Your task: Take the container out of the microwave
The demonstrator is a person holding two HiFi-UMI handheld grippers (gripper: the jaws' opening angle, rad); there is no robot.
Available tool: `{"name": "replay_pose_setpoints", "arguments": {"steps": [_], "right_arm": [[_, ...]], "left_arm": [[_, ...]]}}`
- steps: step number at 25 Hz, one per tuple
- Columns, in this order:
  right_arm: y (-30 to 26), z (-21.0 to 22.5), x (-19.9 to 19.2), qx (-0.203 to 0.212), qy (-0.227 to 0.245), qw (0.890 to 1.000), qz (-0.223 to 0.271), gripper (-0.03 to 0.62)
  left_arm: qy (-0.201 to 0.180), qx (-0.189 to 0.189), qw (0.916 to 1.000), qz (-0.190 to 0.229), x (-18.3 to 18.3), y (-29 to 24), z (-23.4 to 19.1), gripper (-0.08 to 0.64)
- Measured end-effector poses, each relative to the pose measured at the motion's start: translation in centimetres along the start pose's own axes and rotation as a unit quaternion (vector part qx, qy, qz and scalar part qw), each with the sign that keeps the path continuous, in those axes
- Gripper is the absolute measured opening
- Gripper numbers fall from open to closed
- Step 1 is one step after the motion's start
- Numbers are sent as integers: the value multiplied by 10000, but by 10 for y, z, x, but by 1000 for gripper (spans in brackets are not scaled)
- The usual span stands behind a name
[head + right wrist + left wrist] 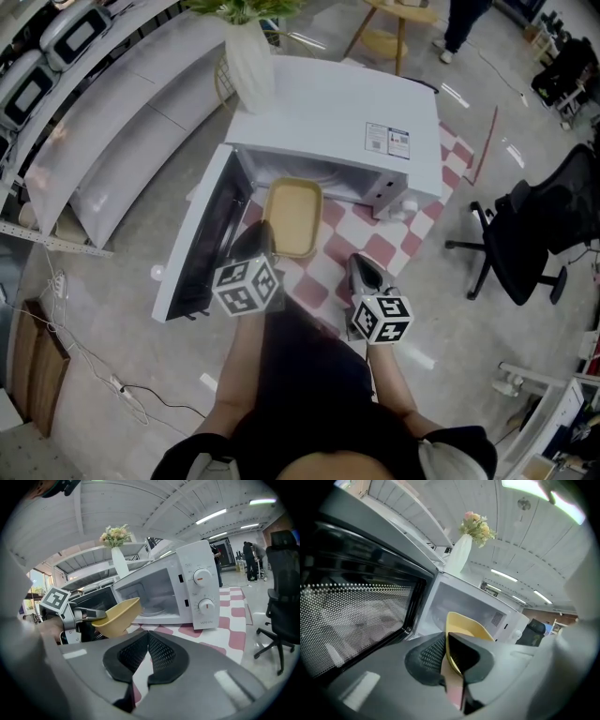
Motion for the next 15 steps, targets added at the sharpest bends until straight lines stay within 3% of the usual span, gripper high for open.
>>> {"name": "replay_pose_setpoints", "arguments": {"steps": [15], "right_arm": [[13, -6, -4, 202, 173, 9996, 11, 0]], "left_arm": [[-178, 105, 9997, 142, -12, 55, -16, 21]]}}
Point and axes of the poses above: the fingertips, and each gripper's own axes: y backward along the fingers, z to its right, x out of its top, the point moved 5 cm from there along y, backward along the fingers, and after that the axes turned 1 degree about y, right-handed, at the moved point
